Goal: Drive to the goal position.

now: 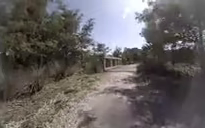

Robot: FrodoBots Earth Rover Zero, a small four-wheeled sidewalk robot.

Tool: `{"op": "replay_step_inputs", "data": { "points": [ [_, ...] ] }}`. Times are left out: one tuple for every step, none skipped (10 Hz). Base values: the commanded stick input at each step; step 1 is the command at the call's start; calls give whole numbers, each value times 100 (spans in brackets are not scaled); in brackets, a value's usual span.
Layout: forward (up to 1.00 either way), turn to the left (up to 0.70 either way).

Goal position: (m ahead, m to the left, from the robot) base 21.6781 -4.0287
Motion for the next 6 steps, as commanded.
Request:
{"op": "replay_step_inputs", "data": {
  "points": [
    [70, 0],
    [70, 0],
    [70, 0],
    [70, 0],
    [70, 0],
    [70, 0]
  ]
}}
